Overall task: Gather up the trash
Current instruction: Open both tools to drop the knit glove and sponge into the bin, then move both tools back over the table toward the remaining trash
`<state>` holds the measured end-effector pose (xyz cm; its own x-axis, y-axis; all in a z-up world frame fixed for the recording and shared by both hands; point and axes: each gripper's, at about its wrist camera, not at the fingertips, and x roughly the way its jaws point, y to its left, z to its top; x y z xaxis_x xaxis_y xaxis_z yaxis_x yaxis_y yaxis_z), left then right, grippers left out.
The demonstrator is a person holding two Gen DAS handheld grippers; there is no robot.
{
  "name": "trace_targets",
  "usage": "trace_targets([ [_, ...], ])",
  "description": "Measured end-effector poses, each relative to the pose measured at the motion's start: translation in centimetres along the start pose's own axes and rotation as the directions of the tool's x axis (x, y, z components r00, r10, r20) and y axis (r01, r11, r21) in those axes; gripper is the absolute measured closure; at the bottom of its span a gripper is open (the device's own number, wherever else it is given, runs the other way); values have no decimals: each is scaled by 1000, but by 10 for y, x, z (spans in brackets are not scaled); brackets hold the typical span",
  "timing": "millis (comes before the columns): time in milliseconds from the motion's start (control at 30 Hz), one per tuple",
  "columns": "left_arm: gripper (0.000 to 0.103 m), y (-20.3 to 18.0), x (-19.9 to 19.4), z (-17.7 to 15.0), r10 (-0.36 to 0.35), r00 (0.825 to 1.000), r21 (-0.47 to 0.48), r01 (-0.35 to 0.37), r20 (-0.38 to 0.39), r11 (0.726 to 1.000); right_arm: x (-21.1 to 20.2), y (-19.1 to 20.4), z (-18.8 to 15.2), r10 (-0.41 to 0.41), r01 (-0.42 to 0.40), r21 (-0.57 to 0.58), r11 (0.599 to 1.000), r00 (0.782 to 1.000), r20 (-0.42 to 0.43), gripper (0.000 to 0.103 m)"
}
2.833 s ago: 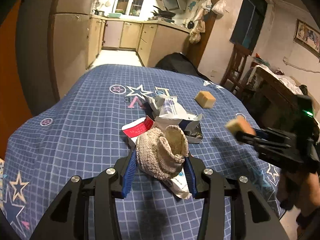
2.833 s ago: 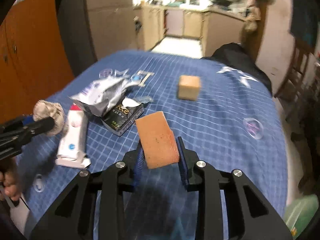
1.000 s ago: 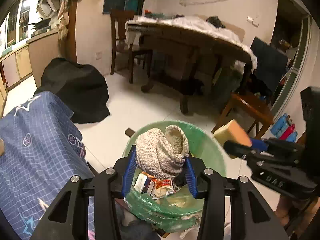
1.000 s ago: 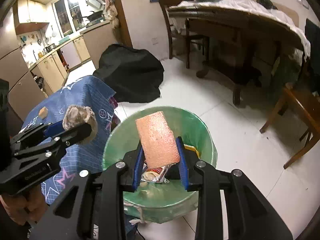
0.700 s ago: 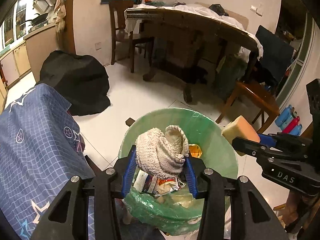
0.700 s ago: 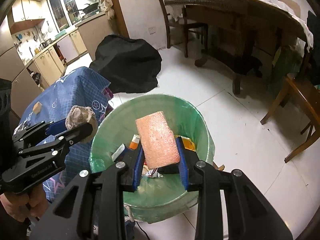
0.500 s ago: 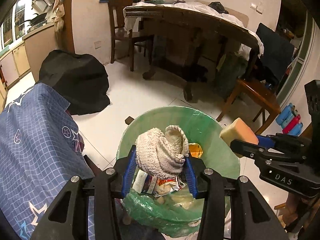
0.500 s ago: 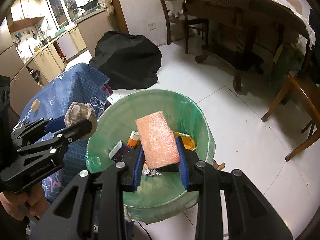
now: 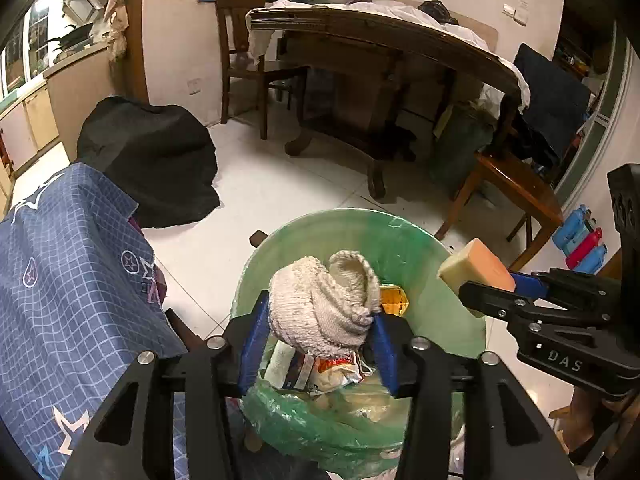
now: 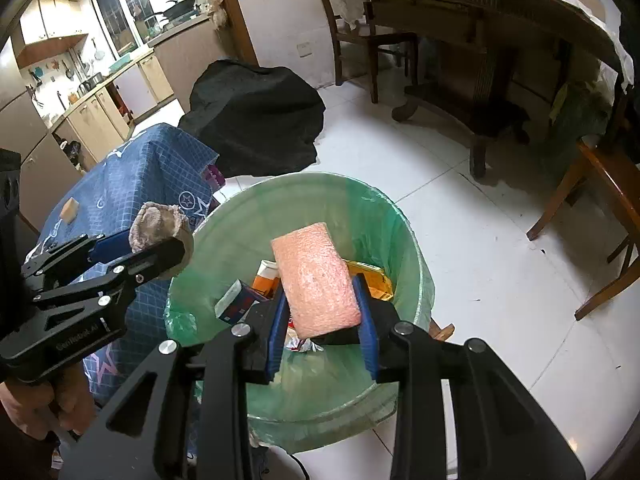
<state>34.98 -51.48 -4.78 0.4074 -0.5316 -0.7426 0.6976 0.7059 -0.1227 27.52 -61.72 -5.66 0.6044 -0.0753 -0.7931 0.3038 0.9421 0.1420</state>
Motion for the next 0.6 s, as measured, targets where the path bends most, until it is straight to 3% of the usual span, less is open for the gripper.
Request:
trace_targets([
  [100,39,3,0,-1,15,1000,-18,-15,7,1000,2,-2,0,10,-10,11,1000,1000,3,64],
  [200,35,6,-1,-2,24,1000,-27,-23,10,999,2,-5,-1,14,-14,20,1000,1000,8,61],
  [600,35,6,-8,-4,29,999,-34,-28,15,999,-4,-2,-5,5,-5,16,1000,1000,23,57],
])
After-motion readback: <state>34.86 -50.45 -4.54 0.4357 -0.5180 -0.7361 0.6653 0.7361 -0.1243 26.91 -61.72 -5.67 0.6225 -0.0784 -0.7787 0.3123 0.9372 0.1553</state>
